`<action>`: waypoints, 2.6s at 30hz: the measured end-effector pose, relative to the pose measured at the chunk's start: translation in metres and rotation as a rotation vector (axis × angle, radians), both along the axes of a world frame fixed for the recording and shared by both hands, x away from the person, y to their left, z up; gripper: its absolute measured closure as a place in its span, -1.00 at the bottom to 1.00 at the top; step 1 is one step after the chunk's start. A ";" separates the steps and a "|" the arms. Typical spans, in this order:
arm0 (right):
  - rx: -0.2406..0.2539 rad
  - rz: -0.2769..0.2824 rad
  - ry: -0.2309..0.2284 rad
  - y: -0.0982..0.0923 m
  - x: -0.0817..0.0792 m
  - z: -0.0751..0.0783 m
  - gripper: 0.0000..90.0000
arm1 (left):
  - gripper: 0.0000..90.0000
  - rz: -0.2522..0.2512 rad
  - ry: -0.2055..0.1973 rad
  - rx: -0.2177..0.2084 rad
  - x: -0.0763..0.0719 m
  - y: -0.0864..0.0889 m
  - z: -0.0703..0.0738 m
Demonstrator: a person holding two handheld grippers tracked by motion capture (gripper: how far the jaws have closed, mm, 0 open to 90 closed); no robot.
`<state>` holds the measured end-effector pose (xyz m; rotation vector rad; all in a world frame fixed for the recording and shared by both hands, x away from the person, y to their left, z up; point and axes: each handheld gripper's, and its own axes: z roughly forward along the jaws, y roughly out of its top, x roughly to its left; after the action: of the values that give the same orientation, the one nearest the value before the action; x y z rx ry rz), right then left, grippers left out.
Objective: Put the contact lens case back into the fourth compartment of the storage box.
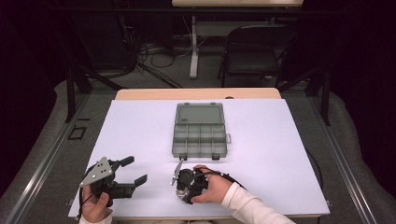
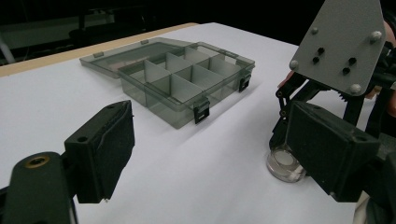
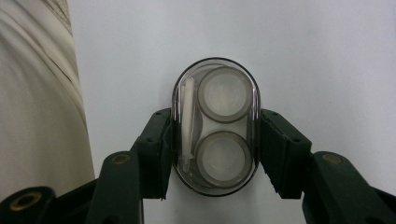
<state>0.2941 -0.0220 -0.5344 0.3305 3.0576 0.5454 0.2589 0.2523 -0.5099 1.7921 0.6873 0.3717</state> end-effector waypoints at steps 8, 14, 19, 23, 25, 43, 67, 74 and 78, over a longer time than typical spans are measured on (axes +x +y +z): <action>0.000 0.001 0.003 0.000 0.000 0.000 0.08 | -0.64 -0.001 0.000 -0.001 0.000 0.000 0.000; 0.007 -0.006 0.003 -0.002 -0.001 0.004 0.08 | -0.64 0.001 0.001 0.000 0.000 0.000 0.000; 0.014 -0.017 -0.006 -0.003 0.000 0.006 0.08 | -0.64 0.001 0.002 0.001 0.000 0.000 0.000; 0.020 -0.029 -0.013 -0.005 0.002 0.008 0.08 | -0.64 0.001 0.002 0.001 0.000 0.000 0.000; 0.022 -0.038 -0.015 -0.006 0.003 0.009 0.08 | -0.64 0.001 0.002 0.001 0.000 0.000 0.000; 0.040 -0.167 -0.015 -0.018 0.015 0.017 0.08 | -0.64 0.002 0.004 0.001 0.000 -0.001 0.000; 0.100 -0.387 -0.012 -0.056 0.041 0.035 0.08 | -0.64 -0.001 0.005 0.001 0.001 0.000 0.000; 0.101 -0.434 -0.015 -0.069 0.048 0.040 0.08 | -0.64 0.000 0.006 0.002 0.001 0.000 0.000; 0.109 -0.468 -0.009 -0.077 0.052 0.043 0.08 | -0.64 0.000 0.006 0.001 0.001 -0.001 0.000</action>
<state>0.3463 -0.0990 -0.4914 1.0036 2.7954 0.6732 0.2596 0.2518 -0.5103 1.7953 0.6908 0.3669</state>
